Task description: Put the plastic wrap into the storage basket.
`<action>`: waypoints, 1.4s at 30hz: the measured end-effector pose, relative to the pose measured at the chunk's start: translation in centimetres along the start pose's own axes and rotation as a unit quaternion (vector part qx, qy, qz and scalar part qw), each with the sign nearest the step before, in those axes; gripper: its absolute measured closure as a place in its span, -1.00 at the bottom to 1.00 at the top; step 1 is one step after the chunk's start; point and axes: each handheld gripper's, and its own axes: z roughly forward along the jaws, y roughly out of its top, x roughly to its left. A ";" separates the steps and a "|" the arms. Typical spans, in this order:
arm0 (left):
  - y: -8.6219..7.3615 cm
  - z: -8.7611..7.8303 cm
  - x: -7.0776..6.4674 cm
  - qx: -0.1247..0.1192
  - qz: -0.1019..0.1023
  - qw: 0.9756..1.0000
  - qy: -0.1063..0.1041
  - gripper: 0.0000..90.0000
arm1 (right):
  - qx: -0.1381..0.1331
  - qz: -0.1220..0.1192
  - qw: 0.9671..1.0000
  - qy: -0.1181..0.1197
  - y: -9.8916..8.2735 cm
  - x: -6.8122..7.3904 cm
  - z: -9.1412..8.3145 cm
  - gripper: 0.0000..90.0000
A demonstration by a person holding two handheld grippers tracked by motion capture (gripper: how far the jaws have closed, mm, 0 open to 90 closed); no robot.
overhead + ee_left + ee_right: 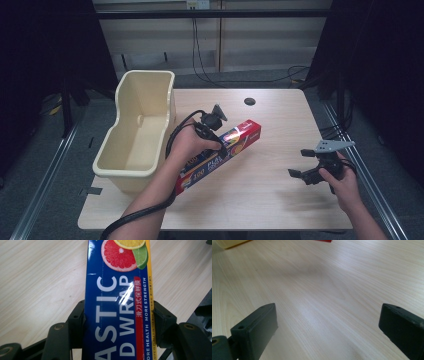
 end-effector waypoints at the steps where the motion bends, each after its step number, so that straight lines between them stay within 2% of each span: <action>1: 0.0 -0.3 0.1 0.002 -0.003 1.000 -0.001 -0.09 | 0.000 -0.001 1.000 0.000 0.0 0.0 0.0 -0.96; 6: -0.2 -1.5 0.3 0.000 -0.012 1.000 0.007 -0.09 | 0.001 -0.004 1.000 0.000 0.1 0.1 0.1 -0.96; 8: -0.2 -2.0 0.3 -0.002 -0.024 1.000 0.009 -0.09 | 0.001 -0.004 1.000 0.001 0.1 0.2 0.2 -0.96; 13: -0.4 -3.3 0.4 -0.007 -0.035 0.999 0.016 -0.09 | 0.003 -0.007 1.000 0.001 0.2 0.3 0.3 -0.96; 17: -0.5 -4.2 0.6 -0.008 -0.036 0.999 0.020 -0.09 | 0.003 -0.006 1.000 0.001 0.3 0.3 0.3 -0.96; 26: -0.6 -6.3 1.0 -0.012 -0.057 0.998 0.026 -0.09 | 0.002 -0.006 1.000 0.002 0.3 0.4 0.4 -0.96; 28: -0.6 -6.9 1.1 -0.013 -0.056 0.998 0.032 -0.09 | 0.003 -0.006 1.000 0.003 0.3 0.4 0.5 -0.96; 30: -0.7 -7.4 1.1 -0.015 -0.064 0.997 0.030 -0.09 | 0.003 -0.009 1.000 0.001 0.3 0.4 0.5 -0.96; 42: -1.0 -9.8 1.6 -0.022 -0.073 0.996 0.039 -0.09 | 0.002 -0.006 1.000 0.003 0.3 0.4 0.6 -0.96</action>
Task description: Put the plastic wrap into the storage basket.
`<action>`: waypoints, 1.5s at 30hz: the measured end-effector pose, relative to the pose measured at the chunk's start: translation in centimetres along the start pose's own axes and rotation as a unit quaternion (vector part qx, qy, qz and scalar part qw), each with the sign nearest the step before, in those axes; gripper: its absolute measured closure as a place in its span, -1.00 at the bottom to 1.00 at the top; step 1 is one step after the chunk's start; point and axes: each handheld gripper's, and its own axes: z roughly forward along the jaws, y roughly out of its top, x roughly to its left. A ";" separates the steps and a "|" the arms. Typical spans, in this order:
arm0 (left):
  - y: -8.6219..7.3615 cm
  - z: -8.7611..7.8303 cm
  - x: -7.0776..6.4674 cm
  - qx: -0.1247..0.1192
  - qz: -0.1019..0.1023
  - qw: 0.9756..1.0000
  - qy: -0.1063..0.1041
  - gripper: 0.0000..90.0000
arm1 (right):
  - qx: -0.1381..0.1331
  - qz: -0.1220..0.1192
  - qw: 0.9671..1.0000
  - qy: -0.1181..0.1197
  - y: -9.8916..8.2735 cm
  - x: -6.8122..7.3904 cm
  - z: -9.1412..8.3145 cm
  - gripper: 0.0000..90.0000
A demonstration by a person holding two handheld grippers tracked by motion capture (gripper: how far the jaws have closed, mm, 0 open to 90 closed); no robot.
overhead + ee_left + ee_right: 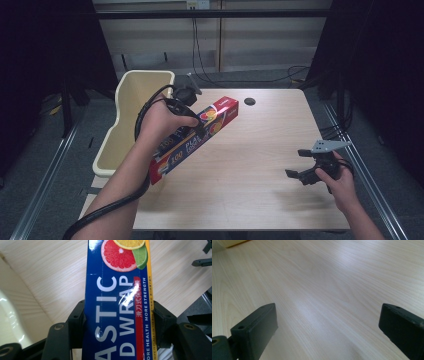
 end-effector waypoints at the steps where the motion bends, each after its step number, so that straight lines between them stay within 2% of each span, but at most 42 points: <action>1: 0.0 -0.2 0.1 0.000 -0.004 1.000 -0.002 -0.09 | 0.000 0.000 1.000 -0.001 0.0 0.0 0.0 -0.96; 7: -0.2 -1.3 0.6 0.001 -0.007 1.000 0.003 -0.09 | 0.001 0.000 1.000 0.000 0.0 0.1 0.1 -0.96; 10: -0.2 -1.8 0.7 -0.003 -0.013 1.000 -0.001 -0.09 | 0.001 0.000 1.000 -0.001 0.0 0.1 0.1 -0.96; 12: -0.2 -2.2 0.9 -0.002 -0.019 1.000 0.004 -0.09 | 0.002 0.002 1.000 -0.001 0.0 0.0 0.1 -0.96; 30: -0.7 -4.3 2.1 -0.008 -0.045 0.999 0.010 -0.08 | 0.000 0.000 1.000 -0.002 0.0 0.0 0.0 -0.96; 33: -0.7 -4.5 2.2 -0.011 -0.043 0.999 0.014 -0.08 | 0.000 0.001 1.000 -0.002 0.0 0.0 -0.1 -0.96; 34: -0.7 -4.7 2.2 -0.011 -0.052 0.999 0.014 -0.08 | 0.000 0.001 1.000 -0.002 0.0 0.0 -0.1 -0.96; 45: -1.2 -5.9 2.9 -0.019 -0.068 0.997 0.019 -0.08 | -0.001 0.003 1.000 -0.001 0.0 -0.1 -0.2 -0.96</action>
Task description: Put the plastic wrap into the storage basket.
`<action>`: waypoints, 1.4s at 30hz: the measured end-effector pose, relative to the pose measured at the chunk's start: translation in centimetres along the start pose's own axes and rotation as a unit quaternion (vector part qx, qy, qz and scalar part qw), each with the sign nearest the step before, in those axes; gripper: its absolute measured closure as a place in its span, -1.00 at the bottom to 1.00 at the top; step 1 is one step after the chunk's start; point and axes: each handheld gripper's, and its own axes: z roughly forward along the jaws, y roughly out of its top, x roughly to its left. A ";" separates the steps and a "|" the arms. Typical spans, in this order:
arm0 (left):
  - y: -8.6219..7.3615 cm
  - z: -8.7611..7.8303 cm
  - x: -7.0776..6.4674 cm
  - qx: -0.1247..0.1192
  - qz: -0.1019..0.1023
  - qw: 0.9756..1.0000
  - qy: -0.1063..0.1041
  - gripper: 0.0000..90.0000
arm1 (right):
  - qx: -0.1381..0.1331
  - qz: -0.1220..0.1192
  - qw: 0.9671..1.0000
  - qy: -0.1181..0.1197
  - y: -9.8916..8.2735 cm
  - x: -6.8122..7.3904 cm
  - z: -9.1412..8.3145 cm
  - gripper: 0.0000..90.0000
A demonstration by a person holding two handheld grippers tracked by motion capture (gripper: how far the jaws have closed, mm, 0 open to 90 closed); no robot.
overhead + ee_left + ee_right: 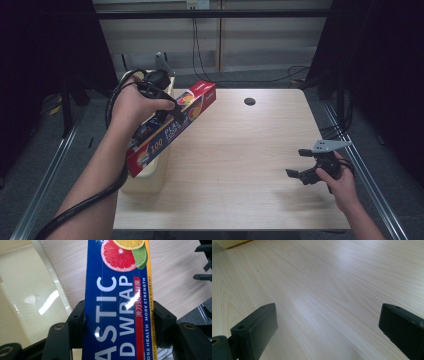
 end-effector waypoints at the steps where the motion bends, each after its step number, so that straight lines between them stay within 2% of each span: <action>1: 0.0 -0.2 0.1 0.001 0.000 1.000 -0.001 -0.08 | -0.001 -0.002 1.000 -0.001 0.0 0.0 0.0 -0.96; 2: -0.1 -0.2 0.0 -0.004 -0.006 1.000 0.001 -0.08 | -0.001 -0.002 1.000 -0.001 0.0 0.0 0.0 -0.96; 3: -0.1 -0.4 0.1 -0.002 -0.004 1.000 0.002 -0.08 | 0.000 -0.002 1.000 -0.001 0.0 0.0 0.0 -0.96; 4: -0.2 -0.4 0.1 -0.006 -0.013 1.000 0.002 -0.08 | 0.000 -0.002 1.000 0.000 0.0 0.0 0.1 -0.96; 7: -0.2 -0.8 0.4 -0.003 -0.005 1.000 0.006 -0.08 | 0.001 -0.003 1.000 -0.002 0.0 0.1 0.1 -0.96; 8: -0.3 -0.9 0.4 -0.001 -0.013 1.000 0.006 -0.08 | 0.001 -0.003 1.000 0.000 0.0 0.1 0.1 -0.96; 9: -0.3 -1.0 0.5 -0.002 -0.011 1.000 0.004 -0.08 | 0.001 -0.004 1.000 0.000 0.0 0.1 0.1 -0.96; 10: -0.2 -1.2 0.8 0.003 0.007 1.000 0.005 -0.08 | 0.002 -0.003 1.000 -0.002 0.0 0.1 0.0 -0.96; 13: -0.4 -1.4 0.7 -0.007 -0.021 1.000 0.007 -0.08 | 0.002 -0.003 1.000 0.000 0.0 0.1 0.0 -0.96; 15: -0.3 -1.6 1.0 -0.003 -0.015 1.000 0.003 -0.08 | 0.003 -0.003 1.000 0.002 0.0 0.1 0.1 -0.96; 17: -0.4 -1.8 0.9 -0.010 -0.026 1.000 0.005 -0.08 | 0.005 -0.003 1.000 0.001 0.0 0.2 0.1 -0.96; 22: -0.3 -2.5 1.1 -0.011 -0.026 1.000 0.009 -0.09 | 0.004 -0.003 1.000 0.002 0.0 0.2 0.1 -0.96; 23: -0.3 -2.6 1.1 -0.018 -0.031 0.999 0.010 -0.09 | 0.004 -0.004 1.000 0.002 0.0 0.2 0.1 -0.96; 25: -0.3 -2.9 1.3 -0.017 -0.036 0.999 0.007 -0.09 | 0.004 -0.003 1.000 0.002 0.0 0.2 0.1 -0.96; 42: -1.1 -4.5 2.3 -0.033 -0.064 0.997 0.024 -0.09 | 0.004 -0.004 1.000 0.003 0.0 0.2 0.0 -0.96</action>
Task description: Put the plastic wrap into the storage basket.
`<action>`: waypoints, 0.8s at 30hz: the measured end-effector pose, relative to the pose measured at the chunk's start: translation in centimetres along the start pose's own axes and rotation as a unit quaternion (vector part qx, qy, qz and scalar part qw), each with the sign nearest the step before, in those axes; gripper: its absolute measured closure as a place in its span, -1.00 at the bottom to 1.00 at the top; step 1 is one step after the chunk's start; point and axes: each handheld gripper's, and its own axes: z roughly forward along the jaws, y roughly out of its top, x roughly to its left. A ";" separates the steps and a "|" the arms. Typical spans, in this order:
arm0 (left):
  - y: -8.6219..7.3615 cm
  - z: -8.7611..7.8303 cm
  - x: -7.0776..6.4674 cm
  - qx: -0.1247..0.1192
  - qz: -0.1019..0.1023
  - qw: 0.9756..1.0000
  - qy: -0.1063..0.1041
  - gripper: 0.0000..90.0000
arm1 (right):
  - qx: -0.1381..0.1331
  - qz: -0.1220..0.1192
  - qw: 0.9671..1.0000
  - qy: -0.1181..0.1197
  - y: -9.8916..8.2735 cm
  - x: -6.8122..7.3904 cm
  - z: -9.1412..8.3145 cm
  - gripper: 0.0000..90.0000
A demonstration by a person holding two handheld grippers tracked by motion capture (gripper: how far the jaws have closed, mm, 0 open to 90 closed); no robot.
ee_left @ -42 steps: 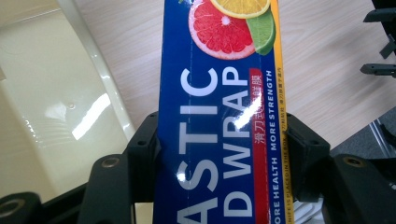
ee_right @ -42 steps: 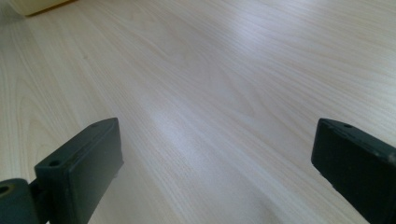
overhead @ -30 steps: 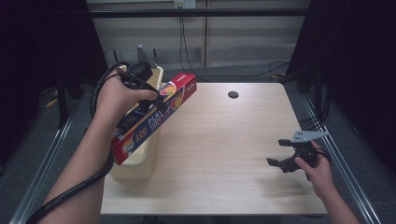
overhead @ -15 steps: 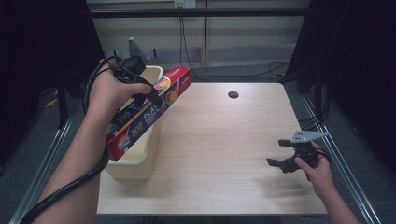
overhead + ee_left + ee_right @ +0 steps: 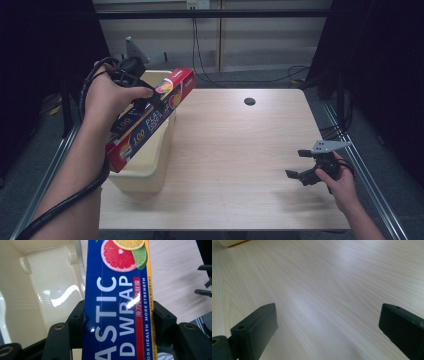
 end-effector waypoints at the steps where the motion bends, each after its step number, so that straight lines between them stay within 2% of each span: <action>1: -0.1 -0.2 0.2 0.000 0.000 1.000 0.002 -0.09 | 0.001 0.000 1.000 0.001 0.0 0.0 0.0 -0.96; 2: -0.1 -0.3 0.2 -0.001 -0.007 1.000 0.001 -0.09 | 0.000 0.001 1.000 0.001 0.0 0.0 0.0 -0.96; 3: -0.1 -0.4 0.4 -0.001 -0.004 1.000 0.003 -0.09 | 0.001 0.001 1.000 0.001 0.0 0.0 0.0 -0.96; 7: -0.3 -0.6 0.7 -0.007 -0.018 1.000 0.008 -0.09 | 0.001 0.000 1.000 0.001 0.0 0.0 0.0 -0.96; 8: -0.4 -0.7 0.9 -0.007 -0.015 1.000 0.011 -0.09 | 0.001 0.000 1.000 0.001 0.0 0.0 0.0 -0.96; 12: -0.6 -0.9 1.3 -0.008 -0.026 1.000 0.010 -0.09 | 0.000 0.000 1.000 0.002 -0.1 0.0 0.0 -0.96; 23: -1.4 -1.7 2.4 -0.012 -0.046 0.998 0.028 -0.09 | 0.000 -0.003 1.000 0.002 0.0 0.1 0.2 -0.96; 24: -1.5 -1.7 2.5 -0.013 -0.054 0.998 0.027 -0.09 | 0.001 -0.003 1.000 0.000 0.0 0.1 0.2 -0.96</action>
